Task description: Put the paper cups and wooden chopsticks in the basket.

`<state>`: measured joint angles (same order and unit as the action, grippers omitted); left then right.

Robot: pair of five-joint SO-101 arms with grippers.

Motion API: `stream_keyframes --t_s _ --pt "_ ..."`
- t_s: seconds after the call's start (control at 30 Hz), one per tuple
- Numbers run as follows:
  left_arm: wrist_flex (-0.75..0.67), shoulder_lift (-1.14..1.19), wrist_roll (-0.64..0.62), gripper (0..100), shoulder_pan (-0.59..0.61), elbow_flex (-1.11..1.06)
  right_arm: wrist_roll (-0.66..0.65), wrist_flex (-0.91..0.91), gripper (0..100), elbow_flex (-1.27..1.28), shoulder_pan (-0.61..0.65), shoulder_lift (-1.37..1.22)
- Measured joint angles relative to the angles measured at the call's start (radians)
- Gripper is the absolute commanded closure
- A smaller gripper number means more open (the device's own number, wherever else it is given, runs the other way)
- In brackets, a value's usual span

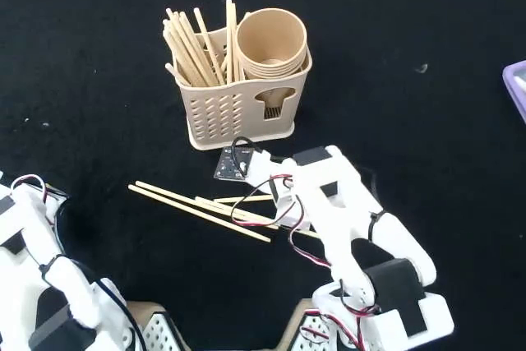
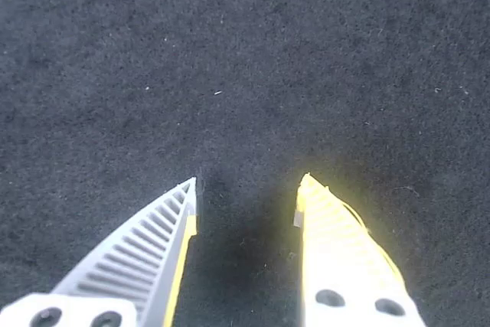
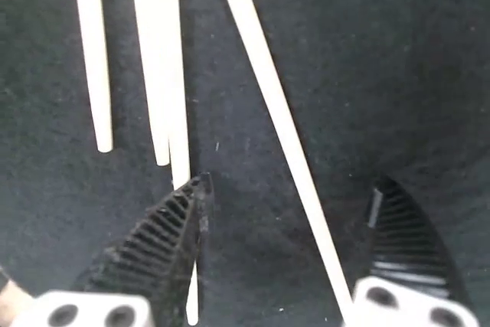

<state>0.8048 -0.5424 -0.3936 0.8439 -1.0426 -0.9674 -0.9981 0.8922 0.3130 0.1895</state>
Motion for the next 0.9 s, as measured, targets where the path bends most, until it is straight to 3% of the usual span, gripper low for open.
stream_keyframes --t_s 0.4,0.47,0.6,0.9 --pt "0.000 0.000 0.000 79 0.000 0.000 0.000 0.123 68.0 -0.011 0.000 -0.069" --pt "0.000 0.000 0.000 79 0.000 0.000 0.000 0.118 74.5 -0.057 0.003 -0.130" --pt "0.000 0.000 0.000 79 0.000 0.000 0.000 0.052 99.5 -0.153 0.000 -0.206" --pt "0.000 0.000 0.000 79 0.000 0.000 0.005 -0.075 98.8 -0.143 -0.006 -0.109"
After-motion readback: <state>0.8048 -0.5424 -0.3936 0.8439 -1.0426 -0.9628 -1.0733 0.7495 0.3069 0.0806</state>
